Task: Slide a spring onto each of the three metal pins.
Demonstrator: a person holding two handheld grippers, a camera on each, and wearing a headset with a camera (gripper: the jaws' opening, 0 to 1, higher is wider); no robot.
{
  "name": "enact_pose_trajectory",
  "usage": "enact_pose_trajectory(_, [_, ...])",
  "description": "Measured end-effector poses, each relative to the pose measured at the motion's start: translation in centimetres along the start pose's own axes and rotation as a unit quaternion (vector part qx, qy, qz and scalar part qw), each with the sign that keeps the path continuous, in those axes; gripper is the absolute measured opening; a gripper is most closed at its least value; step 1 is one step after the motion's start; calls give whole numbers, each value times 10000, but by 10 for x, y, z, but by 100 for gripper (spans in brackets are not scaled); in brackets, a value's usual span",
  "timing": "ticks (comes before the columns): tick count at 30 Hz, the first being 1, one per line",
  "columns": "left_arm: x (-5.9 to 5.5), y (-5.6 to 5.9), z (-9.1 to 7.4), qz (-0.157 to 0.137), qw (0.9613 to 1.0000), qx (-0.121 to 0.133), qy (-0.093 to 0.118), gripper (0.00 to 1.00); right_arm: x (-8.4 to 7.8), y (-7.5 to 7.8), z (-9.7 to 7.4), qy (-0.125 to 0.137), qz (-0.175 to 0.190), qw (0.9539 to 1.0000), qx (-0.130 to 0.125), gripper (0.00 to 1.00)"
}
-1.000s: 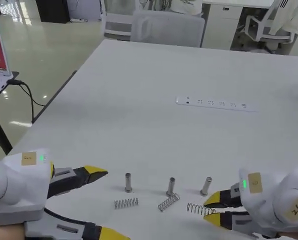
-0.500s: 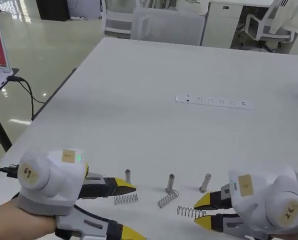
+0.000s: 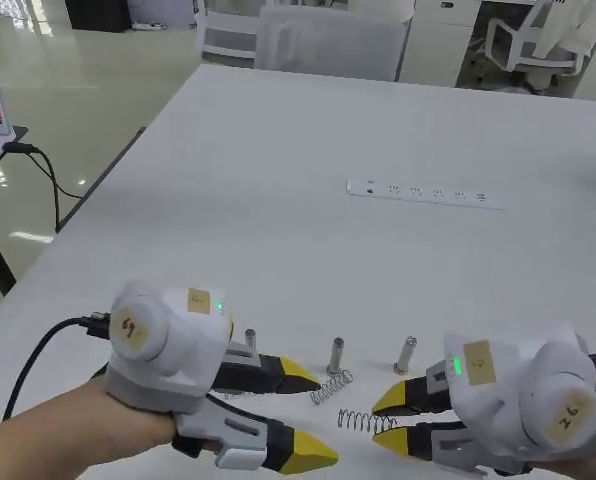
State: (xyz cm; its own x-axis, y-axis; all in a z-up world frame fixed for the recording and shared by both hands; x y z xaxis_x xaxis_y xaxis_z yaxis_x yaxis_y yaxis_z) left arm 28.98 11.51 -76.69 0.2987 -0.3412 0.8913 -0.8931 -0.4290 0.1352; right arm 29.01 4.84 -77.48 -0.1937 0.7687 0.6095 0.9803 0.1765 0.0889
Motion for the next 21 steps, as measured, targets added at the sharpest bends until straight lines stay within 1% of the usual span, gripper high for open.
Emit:
enact_pose_trajectory(2, [2, 1, 4, 54, 10000, -29, 11, 34, 1, -1, -1, 7, -24, 10000, 10, 8])
enact_pose_trajectory(6, [3, -1, 11, 49, 10000, -32, 50, 30, 4, -2, -2, 79, -23, 10000, 40, 8])
enact_pose_trajectory(9, [4, 0, 15, 99, 9999, -73, 75, 25, 4, -3, -2, 71, -54, 9999, 57, 8])
enact_pose_trajectory(11, [3, 2, 17, 116, 9999, -104, 55, 24, 3, -3, -3, 56, -76, 9999, 37, 8])
enact_pose_trajectory(16, [2, 4, 18, 207, 9996, -173, 37, 21, 2, -2, -4, 45, -66, 10000, 54, 8])
enact_pose_trajectory(18, [3, 3, 18, 293, 9994, -166, 66, 18, 3, -2, -4, 49, -62, 9999, 65, 8])
enact_pose_trajectory(21, [4, 3, 19, 300, 9993, -173, 102, 16, 4, -3, -3, 71, -72, 9999, 81, 8])
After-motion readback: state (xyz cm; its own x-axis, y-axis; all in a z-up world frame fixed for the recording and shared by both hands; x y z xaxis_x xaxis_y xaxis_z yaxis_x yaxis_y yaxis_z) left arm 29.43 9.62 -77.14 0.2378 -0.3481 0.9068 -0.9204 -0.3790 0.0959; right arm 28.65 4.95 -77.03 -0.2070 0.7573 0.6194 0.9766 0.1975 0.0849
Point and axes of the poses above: the centre of the closed fingertips' face, and the gripper's own axes: z roughly forward along the fingers, y roughly to its right, x roughly out of its top, the point moved 3 cm from there along -z, roughly backward along the fingers, and after that the axes turned 9 degrees about x, right-handed, at the moved point
